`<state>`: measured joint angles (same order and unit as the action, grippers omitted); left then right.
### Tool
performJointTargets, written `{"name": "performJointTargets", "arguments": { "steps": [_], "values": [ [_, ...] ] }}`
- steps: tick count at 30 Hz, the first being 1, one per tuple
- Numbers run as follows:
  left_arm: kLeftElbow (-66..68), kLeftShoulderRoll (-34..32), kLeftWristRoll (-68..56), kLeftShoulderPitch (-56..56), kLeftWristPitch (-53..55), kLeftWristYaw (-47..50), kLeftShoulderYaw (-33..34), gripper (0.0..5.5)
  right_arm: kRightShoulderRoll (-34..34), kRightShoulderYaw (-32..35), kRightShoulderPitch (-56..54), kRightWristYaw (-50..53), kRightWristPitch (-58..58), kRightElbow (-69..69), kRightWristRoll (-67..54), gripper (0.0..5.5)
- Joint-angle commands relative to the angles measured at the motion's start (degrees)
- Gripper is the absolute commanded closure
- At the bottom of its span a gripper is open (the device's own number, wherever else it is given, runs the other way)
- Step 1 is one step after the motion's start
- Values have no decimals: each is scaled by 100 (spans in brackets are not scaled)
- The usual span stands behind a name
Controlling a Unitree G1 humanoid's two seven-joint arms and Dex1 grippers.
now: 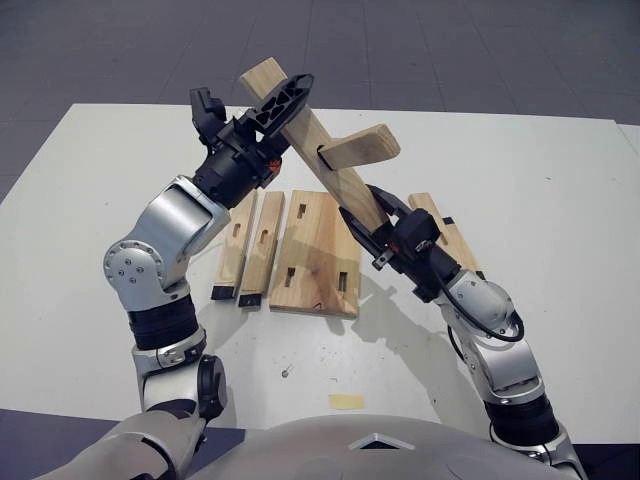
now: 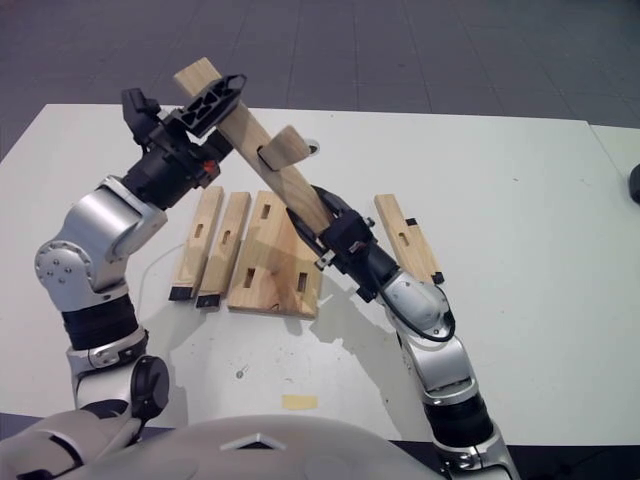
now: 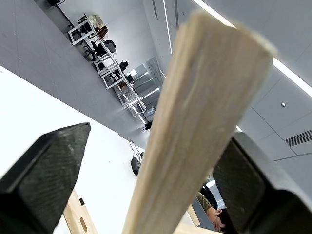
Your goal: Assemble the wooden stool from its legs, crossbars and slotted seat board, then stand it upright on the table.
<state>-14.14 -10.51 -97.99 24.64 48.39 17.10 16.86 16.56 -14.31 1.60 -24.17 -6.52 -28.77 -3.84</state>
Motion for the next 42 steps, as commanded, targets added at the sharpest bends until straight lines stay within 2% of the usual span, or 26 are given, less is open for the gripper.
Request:
{"name": "performJointTargets", "arguments": {
  "steps": [1, 13, 22, 23, 27, 33, 37, 40, 42],
  "values": [
    [32, -163, 26, 17, -94, -111, -129, 214, -15, -7, 34, -31, 4, -94, -59, 345],
    [-115, -602, -303, 199, -251, -187, -235, 409, -54, -24, 129, -76, -87, -142, -184, 345],
    [-89, -963, -87, 229, -258, -557, -329, 427, -85, -69, 214, -100, -330, -186, -330, 345],
    [-54, -1052, 168, 237, -297, -650, -323, 431, -111, -47, 241, -77, -438, -218, -405, 309],
    [79, -1216, 1057, 216, -594, -851, -167, 447, -81, 207, 438, 144, -762, -276, -418, 247],
    [77, -1374, 839, 19, -771, -706, 543, 447, 640, 479, 1030, 135, -1695, -419, -49, 149],
    [-93, -1755, 741, -442, -521, -996, 805, 447, 1222, 292, 1232, -186, -2293, -355, 169, 87],
    [-184, -2056, 679, -854, -385, -1372, 1064, 447, 1283, 48, 1072, -336, -2530, -179, 206, 39],
    [-129, -2184, 727, -977, -349, -1602, 1161, 447, 1084, -109, 920, -353, -2520, -86, 152, 10]
  ]
}}
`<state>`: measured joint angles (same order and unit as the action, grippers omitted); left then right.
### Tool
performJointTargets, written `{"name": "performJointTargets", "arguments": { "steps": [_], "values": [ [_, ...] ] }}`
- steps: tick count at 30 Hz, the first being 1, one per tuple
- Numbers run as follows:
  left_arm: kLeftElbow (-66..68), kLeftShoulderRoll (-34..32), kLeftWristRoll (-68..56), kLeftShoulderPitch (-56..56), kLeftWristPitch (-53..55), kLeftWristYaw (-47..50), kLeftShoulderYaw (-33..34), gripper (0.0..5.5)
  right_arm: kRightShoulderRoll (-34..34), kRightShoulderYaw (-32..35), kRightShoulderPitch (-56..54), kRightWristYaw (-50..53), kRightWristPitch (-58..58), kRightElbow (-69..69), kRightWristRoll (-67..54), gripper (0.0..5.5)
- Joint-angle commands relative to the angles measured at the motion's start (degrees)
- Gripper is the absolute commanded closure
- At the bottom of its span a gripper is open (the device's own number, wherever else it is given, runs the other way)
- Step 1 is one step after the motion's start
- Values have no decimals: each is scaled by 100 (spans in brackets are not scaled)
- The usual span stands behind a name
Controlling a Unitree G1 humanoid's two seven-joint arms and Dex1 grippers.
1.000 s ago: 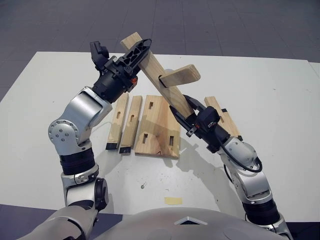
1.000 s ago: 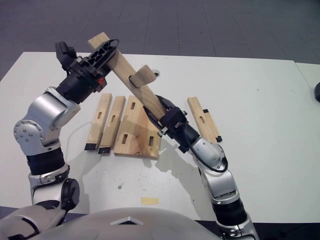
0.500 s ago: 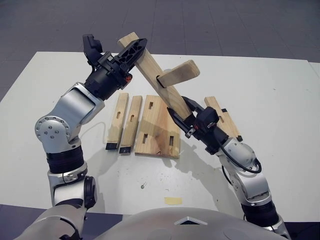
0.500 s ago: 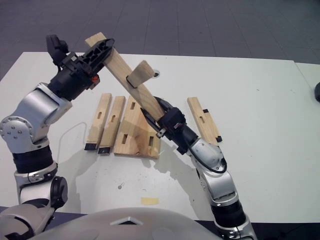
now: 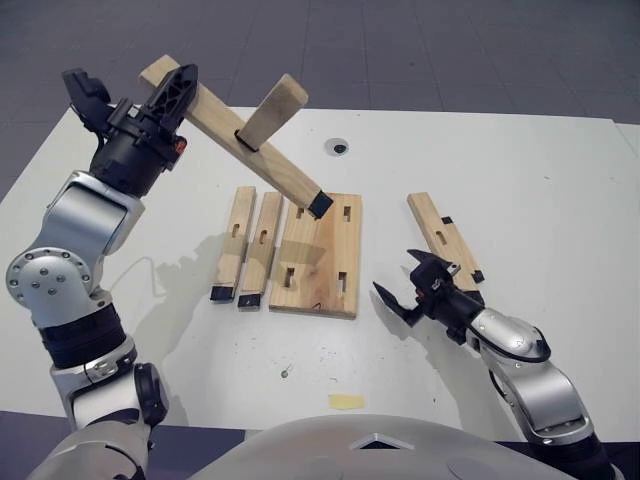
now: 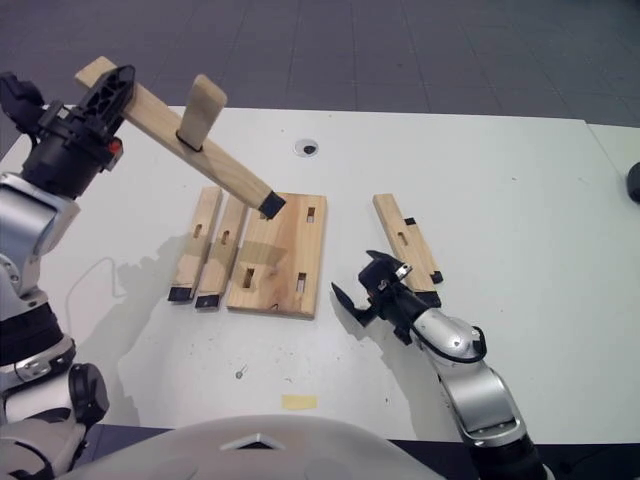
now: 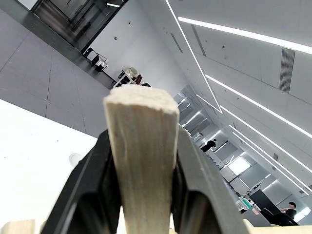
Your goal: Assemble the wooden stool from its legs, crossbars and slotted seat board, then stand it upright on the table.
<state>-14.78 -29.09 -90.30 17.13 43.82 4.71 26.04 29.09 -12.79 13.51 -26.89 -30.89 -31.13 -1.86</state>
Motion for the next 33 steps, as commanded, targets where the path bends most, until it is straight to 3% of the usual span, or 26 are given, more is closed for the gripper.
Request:
{"name": "performJointTargets", "arguments": {
  "steps": [1, 7, 18, 26, 33],
  "values": [
    [38, -353, 52, -205, 112, -459, 211, 447, -277, -369, -356, -46, -42, 194, -16, 10],
    [355, -375, 647, -176, 80, -737, -16, 447, -632, -687, -744, -84, 209, 330, -19, 10],
    [-182, -411, 471, -1020, 134, -780, 548, 447, -734, 426, 10, 338, 507, 211, -360, 10],
    [-414, -188, 1049, -1663, -13, -798, 376, 447, -856, 645, 43, 609, 640, 215, -296, 10],
    [-145, -171, 1313, -1416, -194, -867, 445, 447, -871, 666, -11, 605, 657, 231, -327, 10]
  ]
}}
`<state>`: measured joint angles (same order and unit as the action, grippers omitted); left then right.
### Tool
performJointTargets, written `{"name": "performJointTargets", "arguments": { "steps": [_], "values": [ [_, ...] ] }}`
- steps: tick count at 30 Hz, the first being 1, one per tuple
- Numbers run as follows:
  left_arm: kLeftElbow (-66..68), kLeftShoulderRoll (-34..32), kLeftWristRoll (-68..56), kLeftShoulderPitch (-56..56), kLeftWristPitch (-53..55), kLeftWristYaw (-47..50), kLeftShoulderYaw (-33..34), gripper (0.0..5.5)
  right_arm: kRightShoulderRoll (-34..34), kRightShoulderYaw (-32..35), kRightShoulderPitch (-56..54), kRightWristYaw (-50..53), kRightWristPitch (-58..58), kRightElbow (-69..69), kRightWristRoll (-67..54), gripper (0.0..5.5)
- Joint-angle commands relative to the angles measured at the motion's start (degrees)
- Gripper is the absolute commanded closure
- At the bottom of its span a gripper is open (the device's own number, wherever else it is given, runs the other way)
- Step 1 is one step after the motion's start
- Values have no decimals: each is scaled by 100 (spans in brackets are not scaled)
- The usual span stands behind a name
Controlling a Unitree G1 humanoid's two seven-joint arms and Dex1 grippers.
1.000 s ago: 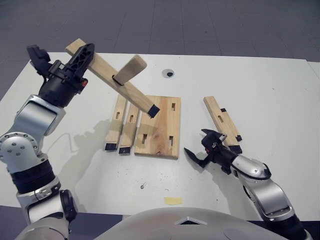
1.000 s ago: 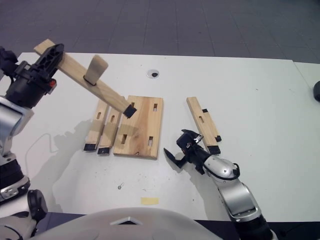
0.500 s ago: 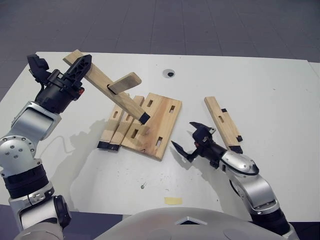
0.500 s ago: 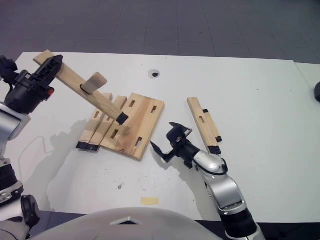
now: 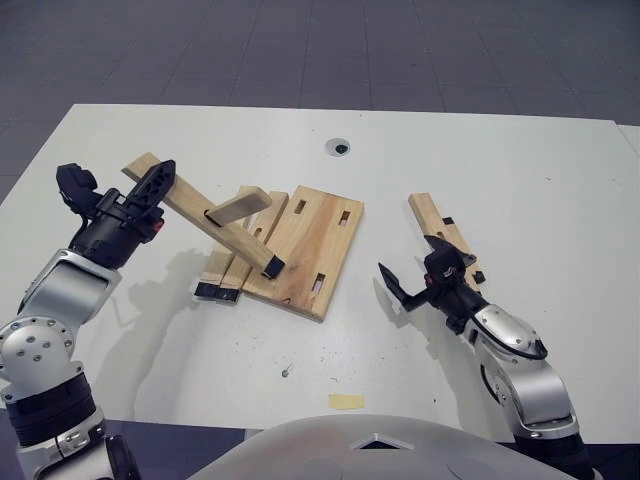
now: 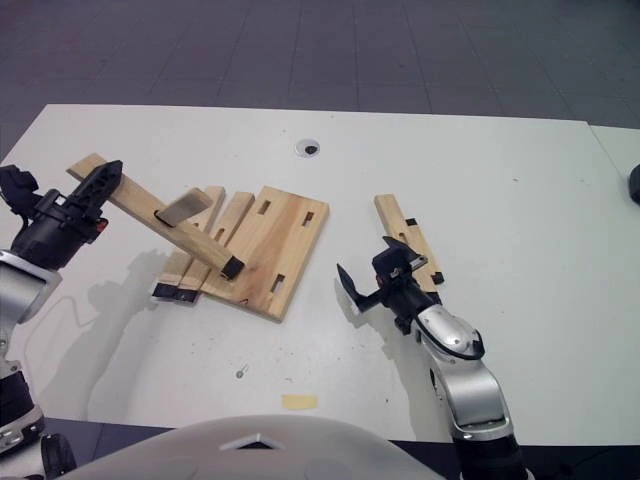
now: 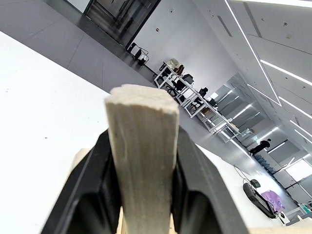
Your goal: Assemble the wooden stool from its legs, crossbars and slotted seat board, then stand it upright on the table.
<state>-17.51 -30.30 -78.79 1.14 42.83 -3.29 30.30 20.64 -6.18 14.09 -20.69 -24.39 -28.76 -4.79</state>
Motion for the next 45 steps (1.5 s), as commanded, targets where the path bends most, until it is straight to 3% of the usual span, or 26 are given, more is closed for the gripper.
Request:
{"name": "performJointTargets", "arguments": {
  "steps": [1, 8, 24, 39, 45],
  "values": [
    [170, -71, 176, 236, -96, -79, 27, 447, -37, -17, -76, -7, 6, -8, -23, 10],
    [81, -167, 439, 36, 84, -145, -67, 447, -9, 42, -129, 54, 42, 38, 64, 10],
    [-282, -155, -339, -65, 190, 338, 147, 447, -97, -21, -28, 156, 135, 64, 148, 10],
    [-240, 14, 327, 26, -121, 312, -40, 447, -159, -134, -26, 184, 192, 62, 195, 10],
    [-445, -199, 990, -221, -88, 3, -251, 447, -114, -83, -89, 192, 214, 84, 228, 10]
  ]
}}
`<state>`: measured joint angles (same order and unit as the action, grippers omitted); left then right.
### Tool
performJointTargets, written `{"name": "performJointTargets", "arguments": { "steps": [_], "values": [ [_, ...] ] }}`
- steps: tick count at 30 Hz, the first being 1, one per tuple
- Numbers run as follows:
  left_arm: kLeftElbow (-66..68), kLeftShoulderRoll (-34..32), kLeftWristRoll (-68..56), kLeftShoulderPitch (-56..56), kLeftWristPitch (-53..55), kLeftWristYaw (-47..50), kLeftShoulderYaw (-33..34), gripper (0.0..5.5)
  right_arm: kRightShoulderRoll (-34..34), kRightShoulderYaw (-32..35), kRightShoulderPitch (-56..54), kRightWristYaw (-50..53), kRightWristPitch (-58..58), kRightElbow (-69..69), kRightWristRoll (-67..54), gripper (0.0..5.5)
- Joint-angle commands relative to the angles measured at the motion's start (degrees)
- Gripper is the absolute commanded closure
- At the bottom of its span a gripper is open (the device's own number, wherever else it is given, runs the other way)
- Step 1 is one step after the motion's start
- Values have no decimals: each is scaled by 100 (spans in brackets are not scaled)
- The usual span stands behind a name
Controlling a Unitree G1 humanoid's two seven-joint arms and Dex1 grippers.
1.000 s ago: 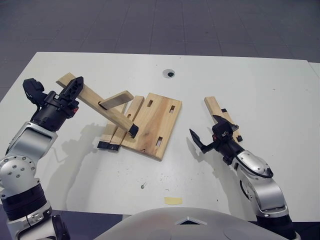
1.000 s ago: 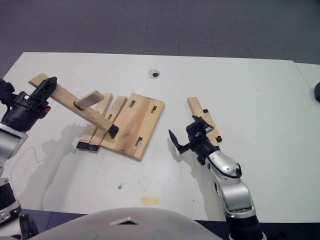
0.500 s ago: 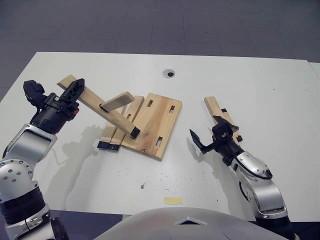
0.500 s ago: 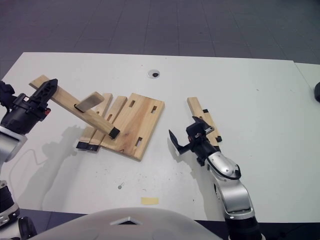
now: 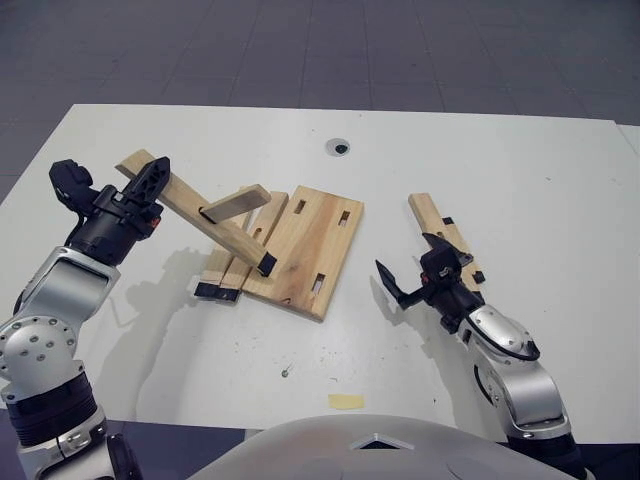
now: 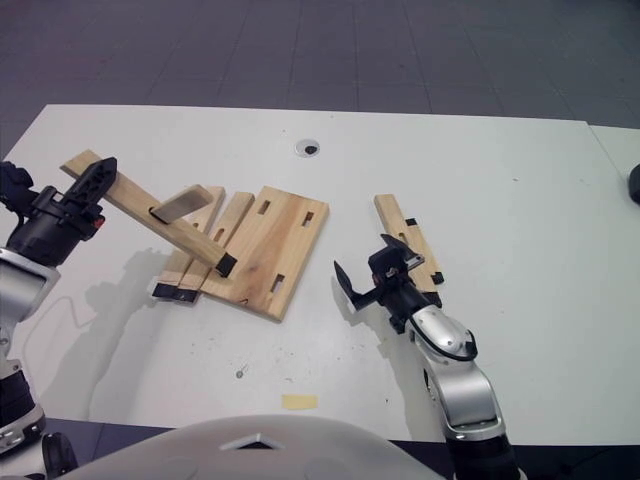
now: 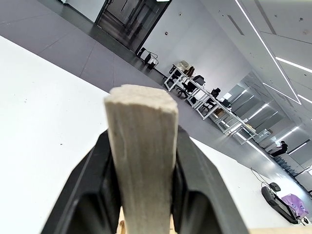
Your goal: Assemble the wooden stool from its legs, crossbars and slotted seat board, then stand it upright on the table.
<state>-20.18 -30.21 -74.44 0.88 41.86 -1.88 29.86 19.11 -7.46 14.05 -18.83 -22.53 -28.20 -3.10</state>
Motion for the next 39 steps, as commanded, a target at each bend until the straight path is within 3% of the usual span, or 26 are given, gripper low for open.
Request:
{"name": "performJointTargets", "arguments": {
  "steps": [1, 6, 11, 18, 23, 30, 38, 39],
  "values": [
    [-275, -279, 753, -238, 7, -222, -328, 447, 40, 51, -98, 13, 33, 30, 69, 10],
    [-892, -429, 1547, -527, -144, -552, -945, 446, 29, 79, -200, 35, 68, 49, 124, 10],
    [-1147, 165, 2207, -1223, -517, -439, -1657, 446, 20, 80, -223, 74, 70, 13, 162, 10],
    [-596, 463, 4620, -2485, -2703, -1065, -2937, 446, -14, 15, -360, 110, 105, 91, 252, 10],
    [731, 648, 5165, -2598, -3902, -1613, -3201, 446, -78, -76, -506, 152, 117, 160, 294, 10],
    [416, 447, 4645, -1695, -3796, -1804, -3267, 446, -141, -185, -590, 174, 118, 206, 322, 10],
    [1778, 652, 4628, -817, -4882, -2683, -3195, 444, -308, -251, -688, 276, 256, 386, 410, 10],
    [1965, 637, 4606, -733, -5029, -2881, -3186, 407, -335, -250, -674, 294, 273, 400, 417, 10]
  ]
}}
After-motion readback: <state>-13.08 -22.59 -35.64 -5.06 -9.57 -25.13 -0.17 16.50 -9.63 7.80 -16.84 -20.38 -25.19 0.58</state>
